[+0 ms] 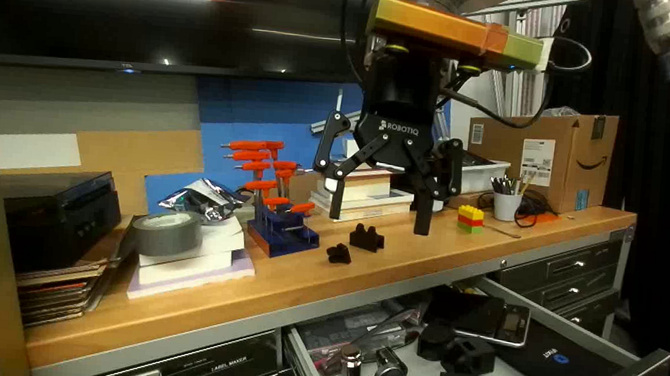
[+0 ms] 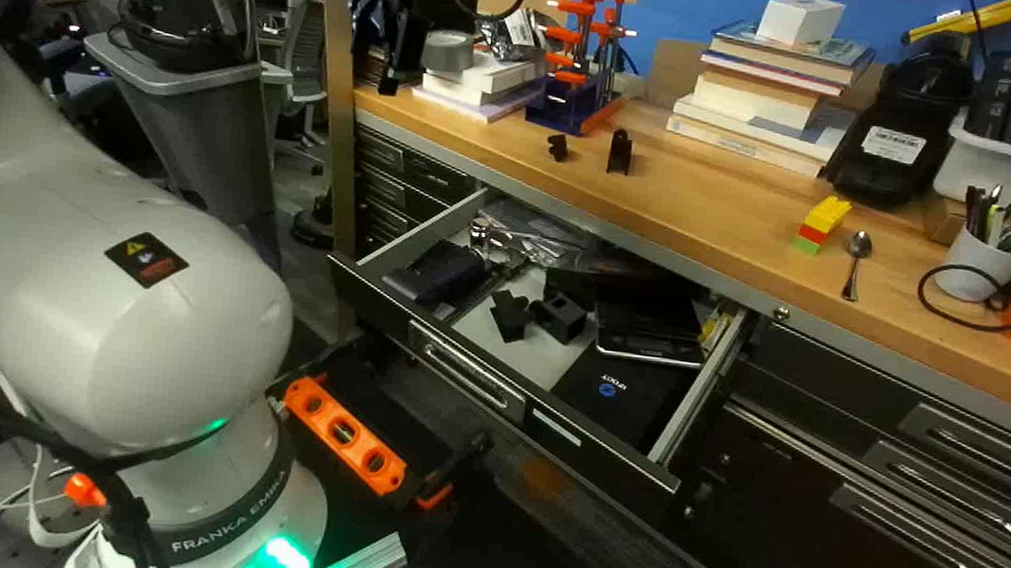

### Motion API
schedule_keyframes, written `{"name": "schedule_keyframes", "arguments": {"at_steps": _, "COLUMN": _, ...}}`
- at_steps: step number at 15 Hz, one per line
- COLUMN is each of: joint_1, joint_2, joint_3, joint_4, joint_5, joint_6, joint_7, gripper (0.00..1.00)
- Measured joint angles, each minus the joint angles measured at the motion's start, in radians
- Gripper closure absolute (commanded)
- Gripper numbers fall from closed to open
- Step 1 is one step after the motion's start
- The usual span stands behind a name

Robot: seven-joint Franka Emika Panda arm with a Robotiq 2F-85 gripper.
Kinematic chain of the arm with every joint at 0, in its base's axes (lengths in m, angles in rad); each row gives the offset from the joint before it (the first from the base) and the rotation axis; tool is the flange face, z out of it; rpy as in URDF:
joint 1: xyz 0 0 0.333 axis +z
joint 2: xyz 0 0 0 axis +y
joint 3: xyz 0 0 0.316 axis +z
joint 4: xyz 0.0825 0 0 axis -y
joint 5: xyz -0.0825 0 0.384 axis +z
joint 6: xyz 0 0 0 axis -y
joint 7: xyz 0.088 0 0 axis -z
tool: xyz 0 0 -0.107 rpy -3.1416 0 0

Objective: Put the black objects on the tabletop into the open drawer and then close the drawer

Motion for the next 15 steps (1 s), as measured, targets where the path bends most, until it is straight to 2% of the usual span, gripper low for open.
{"name": "schedule_keyframes", "arguments": {"at_steps": 9, "joint_1": 0.000, "joint_2": 0.003, "joint_3": 0.003, "joint_4": 0.008, "joint_5": -0.010, "joint_6": 0.016, "joint_7": 0.001, "gripper": 0.00}}
{"name": "schedule_keyframes", "arguments": {"at_steps": 15, "joint_1": -0.001, "joint_2": 0.095, "joint_3": 0.059, "joint_4": 0.025, "joint_5": -0.121, "joint_6": 0.199, "joint_7": 0.051, "gripper": 0.00}}
